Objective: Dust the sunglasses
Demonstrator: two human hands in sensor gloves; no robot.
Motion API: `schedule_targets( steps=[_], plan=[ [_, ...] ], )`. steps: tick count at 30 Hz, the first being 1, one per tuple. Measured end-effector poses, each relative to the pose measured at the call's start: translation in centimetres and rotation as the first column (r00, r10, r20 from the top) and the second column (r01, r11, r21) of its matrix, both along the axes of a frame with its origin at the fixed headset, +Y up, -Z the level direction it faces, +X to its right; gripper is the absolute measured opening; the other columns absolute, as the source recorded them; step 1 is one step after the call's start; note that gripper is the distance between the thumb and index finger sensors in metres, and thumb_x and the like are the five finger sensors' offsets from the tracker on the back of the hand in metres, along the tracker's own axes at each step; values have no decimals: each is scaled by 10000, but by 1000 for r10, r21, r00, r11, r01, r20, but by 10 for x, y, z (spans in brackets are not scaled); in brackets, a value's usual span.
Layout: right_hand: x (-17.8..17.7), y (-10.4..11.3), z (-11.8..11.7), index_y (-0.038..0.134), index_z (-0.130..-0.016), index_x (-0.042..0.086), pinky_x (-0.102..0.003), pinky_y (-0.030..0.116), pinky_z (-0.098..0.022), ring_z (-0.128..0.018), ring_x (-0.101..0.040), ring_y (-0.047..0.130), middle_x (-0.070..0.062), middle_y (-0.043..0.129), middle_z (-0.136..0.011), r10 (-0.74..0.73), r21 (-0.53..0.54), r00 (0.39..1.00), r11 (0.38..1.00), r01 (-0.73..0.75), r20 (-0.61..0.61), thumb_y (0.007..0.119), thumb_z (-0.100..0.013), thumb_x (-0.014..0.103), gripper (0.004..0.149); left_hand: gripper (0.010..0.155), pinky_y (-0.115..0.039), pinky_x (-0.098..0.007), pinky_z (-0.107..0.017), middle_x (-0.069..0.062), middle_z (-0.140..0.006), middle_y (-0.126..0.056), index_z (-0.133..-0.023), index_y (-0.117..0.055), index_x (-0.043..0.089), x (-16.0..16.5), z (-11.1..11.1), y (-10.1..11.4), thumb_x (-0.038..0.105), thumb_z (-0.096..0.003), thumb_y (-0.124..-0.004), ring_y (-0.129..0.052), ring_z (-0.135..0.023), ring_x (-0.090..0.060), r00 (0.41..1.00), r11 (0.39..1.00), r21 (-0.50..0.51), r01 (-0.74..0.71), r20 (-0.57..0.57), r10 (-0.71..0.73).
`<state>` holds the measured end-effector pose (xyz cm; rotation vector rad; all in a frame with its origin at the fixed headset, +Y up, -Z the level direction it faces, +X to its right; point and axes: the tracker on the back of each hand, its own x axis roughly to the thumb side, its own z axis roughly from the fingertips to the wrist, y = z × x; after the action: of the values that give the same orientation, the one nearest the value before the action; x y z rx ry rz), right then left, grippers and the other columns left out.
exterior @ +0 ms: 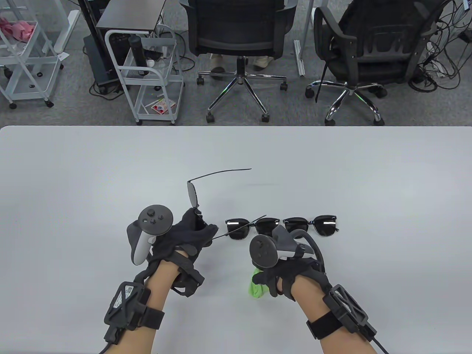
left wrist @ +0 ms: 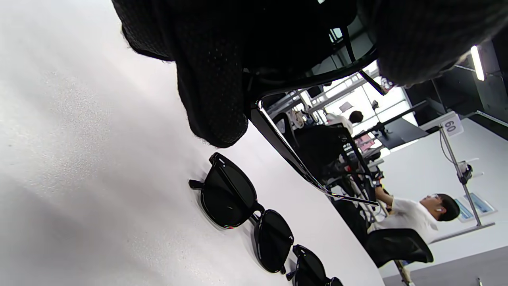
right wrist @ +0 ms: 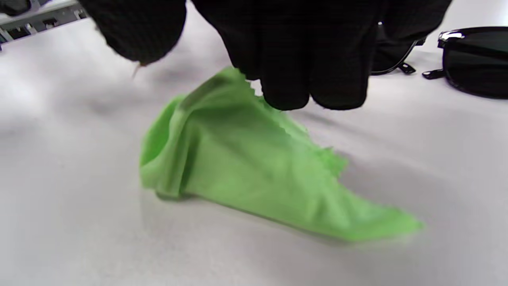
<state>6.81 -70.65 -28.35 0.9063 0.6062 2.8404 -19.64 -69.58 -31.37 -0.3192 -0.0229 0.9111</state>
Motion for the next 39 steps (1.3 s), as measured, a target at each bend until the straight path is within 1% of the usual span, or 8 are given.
schedule_targets(
  steps=[5,11,17,24,26,29,33,39],
  plan=[
    [10,13,-3,812,-912,81,-644,655,-581,-717,-414,967,-150,943,-868,-141,190,986,974,123,86,756,-458,496,617,976,-724,-398,-706,-12,-967,-788,-1060,-465,147,2,2,3,724,-341,-785,-1118,-701,-143,997,997,23,-78,2,78],
    [16,25,1,797,-924,93,-652,656,-586,-746,-418,951,-150,916,-898,-366,403,923,868,291,120,776,-456,449,588,976,-709,-392,-727,8,-986,-771,-1070,-441,174,18,5,2,730,-339,-772,-1101,-738,-118,985,989,16,-144,95,142],
    [6,28,8,804,-908,86,-663,648,-596,-773,-419,937,-150,899,-920,-392,434,919,835,337,40,787,-453,412,560,978,-703,-387,-735,9,-995,-766,-1073,-422,185,42,12,0,726,-335,-768,-1088,-767,-110,967,985,-11,-172,186,171],
    [-13,34,18,849,-867,63,-663,664,-592,-732,-410,974,-165,939,-871,-252,535,967,812,233,-40,828,-433,320,505,983,-702,-409,-725,-13,-987,-779,-1072,-403,201,71,22,-4,701,-320,-790,-1088,-761,-139,932,998,-30,-63,355,69],
    [-14,34,19,835,-878,67,-657,668,-596,-736,-396,978,-155,933,-879,-182,552,982,815,178,-48,824,-435,319,509,985,-706,-408,-724,-11,-984,-787,-1070,-409,196,73,23,-3,699,-314,-791,-1093,-757,-142,941,1000,5,-30,337,27],
    [-7,39,16,841,-891,79,-655,666,-594,-730,-400,979,-157,935,-878,-242,548,970,809,213,-19,827,-435,312,512,980,-698,-406,-731,6,-992,-781,-1076,-420,218,68,19,-2,706,-313,-793,-1086,-769,-130,947,999,14,-50,318,43],
    [8,59,20,858,-872,114,-624,700,-588,-698,-368,1007,-116,967,-848,-301,657,953,718,231,-5,819,-440,352,495,977,-686,-422,-735,17,-996,-772,-1079,-419,222,56,14,-1,705,-316,-790,-1080,-768,-137,971,998,61,-2,240,-12],
    [39,66,14,671,-1010,125,-670,553,-637,-924,-456,746,-165,740,-1039,-497,662,866,666,343,51,764,-479,431,620,966,-662,-469,-743,44,-1013,-748,-1087,-413,273,45,11,3,706,-311,-794,-1050,-787,-149,964,976,170,133,206,-167]
  ],
)
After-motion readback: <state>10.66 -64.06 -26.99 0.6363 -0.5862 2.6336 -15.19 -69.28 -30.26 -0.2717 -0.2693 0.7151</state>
